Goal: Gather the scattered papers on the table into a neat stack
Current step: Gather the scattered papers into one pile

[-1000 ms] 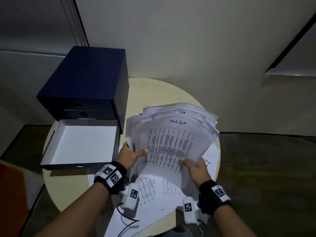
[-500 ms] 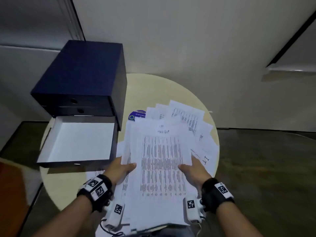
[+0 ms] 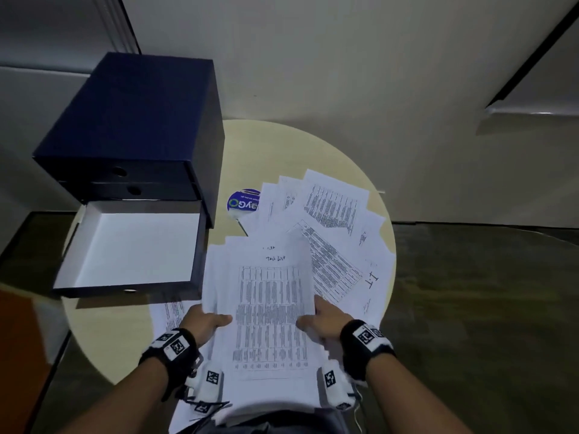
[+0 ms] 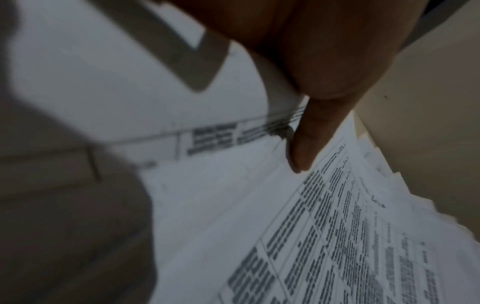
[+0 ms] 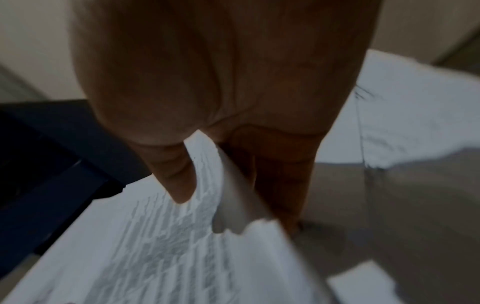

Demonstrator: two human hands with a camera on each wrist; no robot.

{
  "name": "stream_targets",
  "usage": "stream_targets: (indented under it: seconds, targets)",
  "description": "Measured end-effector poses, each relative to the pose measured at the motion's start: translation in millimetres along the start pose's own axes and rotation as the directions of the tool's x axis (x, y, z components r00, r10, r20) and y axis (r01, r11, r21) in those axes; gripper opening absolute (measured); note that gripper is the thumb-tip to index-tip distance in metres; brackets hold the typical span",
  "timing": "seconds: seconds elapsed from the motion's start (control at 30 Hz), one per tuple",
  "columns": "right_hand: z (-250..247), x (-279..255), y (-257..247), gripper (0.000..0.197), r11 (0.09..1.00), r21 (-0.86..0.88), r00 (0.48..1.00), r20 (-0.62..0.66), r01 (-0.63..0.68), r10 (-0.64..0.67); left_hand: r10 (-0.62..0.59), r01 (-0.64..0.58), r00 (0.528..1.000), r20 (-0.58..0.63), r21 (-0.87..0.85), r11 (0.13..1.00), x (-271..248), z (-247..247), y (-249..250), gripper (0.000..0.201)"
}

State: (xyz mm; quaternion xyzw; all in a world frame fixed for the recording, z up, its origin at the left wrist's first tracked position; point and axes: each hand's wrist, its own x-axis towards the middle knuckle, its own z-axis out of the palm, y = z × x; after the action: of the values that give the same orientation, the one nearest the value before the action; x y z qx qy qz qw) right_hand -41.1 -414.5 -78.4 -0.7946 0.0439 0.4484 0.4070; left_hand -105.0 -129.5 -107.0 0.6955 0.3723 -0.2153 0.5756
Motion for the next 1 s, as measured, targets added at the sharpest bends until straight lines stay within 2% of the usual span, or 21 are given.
stream_targets:
  seconds: [0.03, 0.1, 0.2, 0.27, 0.33, 0.4, 0.47, 0.57, 0.7, 0.77, 0.9, 0.93, 1.0]
  targets:
    - [-2.3, 1.6, -2.3, 0.024, 0.997, -0.073, 1.000, -0.029, 0.004, -0.006, -0.010, 0.009, 0.999, -0.044, -0.011, 1.000, -1.3, -1.2, -1.2, 0.030]
    - [-16.5, 8.7, -7.2, 0.011, 0.981, -0.185, 0.983, -0.166, 0.050, -0.081, -0.019, 0.013, 0.994, -0.105, -0.054, 0.998, -3.0, -3.0, -2.2, 0.022]
    - [-61.1, 25.5, -7.9, 0.034, 0.963, -0.260, 0.874, -0.452, 0.066, -0.182, -0.036, 0.023, 0.986, -0.164, -0.079, 0.997, -0.3, -4.8, -5.3, 0.019]
    - [-95.1, 36.0, -6.4, 0.054, 0.952, -0.301, 0.828, -0.521, 0.047, -0.205, -0.053, 0.042, 0.982, -0.181, -0.063, 0.997, 1.2, -6.4, -5.7, 0.024]
    - [-118.1, 44.9, -2.2, 0.070, 0.940, -0.336, 0.856, -0.502, -0.059, -0.126, -0.062, 0.052, 0.980, -0.190, -0.053, 0.997, 3.9, -8.2, -8.9, 0.025]
    - [-123.8, 52.5, 3.1, 0.078, 0.919, -0.356, 0.885, -0.466, -0.169, -0.018, -0.069, 0.061, 0.977, -0.201, -0.042, 0.997, 0.8, -7.6, -8.5, 0.016]
    - [-116.5, 56.5, 7.0, 0.081, 0.896, -0.385, 0.872, -0.490, -0.220, 0.003, -0.066, 0.058, 0.976, -0.206, -0.043, 0.997, -1.9, -6.6, -8.3, 0.007]
    - [-101.1, 53.6, 10.7, 0.084, 0.922, -0.296, 0.860, -0.505, -0.250, 0.071, -0.061, 0.048, 0.976, -0.207, -0.066, 0.997, -0.5, -6.6, -11.1, 0.004]
    - [-87.8, 46.4, 28.0, 0.062, 0.982, 0.005, 0.893, -0.413, -0.191, 0.176, -0.078, 0.065, 0.976, -0.204, -0.069, 0.995, 0.3, -7.2, -11.9, 0.006]
    - [-81.9, 41.5, 35.0, 0.054, 0.982, 0.039, 0.918, -0.350, -0.183, 0.185, -0.075, 0.058, 0.977, -0.200, -0.091, 0.994, -1.2, -6.8, -12.6, 0.006]
    - [-69.1, 9.1, 34.5, 0.038, 0.994, 0.073, 0.966, -0.239, -0.081, 0.096, -0.082, 0.056, 0.980, -0.180, -0.145, 0.988, -4.3, -7.2, -11.1, 0.015]
    - [-69.4, 3.8, 38.0, 0.036, 0.994, 0.096, 0.966, -0.250, -0.047, 0.070, -0.083, 0.056, 0.982, -0.172, -0.156, 0.986, -5.6, -7.2, -10.0, 0.021]
    - [-74.5, -7.1, 41.3, 0.027, 0.993, 0.118, 0.933, -0.358, -0.004, 0.046, -0.071, 0.044, 0.984, -0.165, -0.162, 0.986, -2.3, -7.3, -13.1, 0.050]
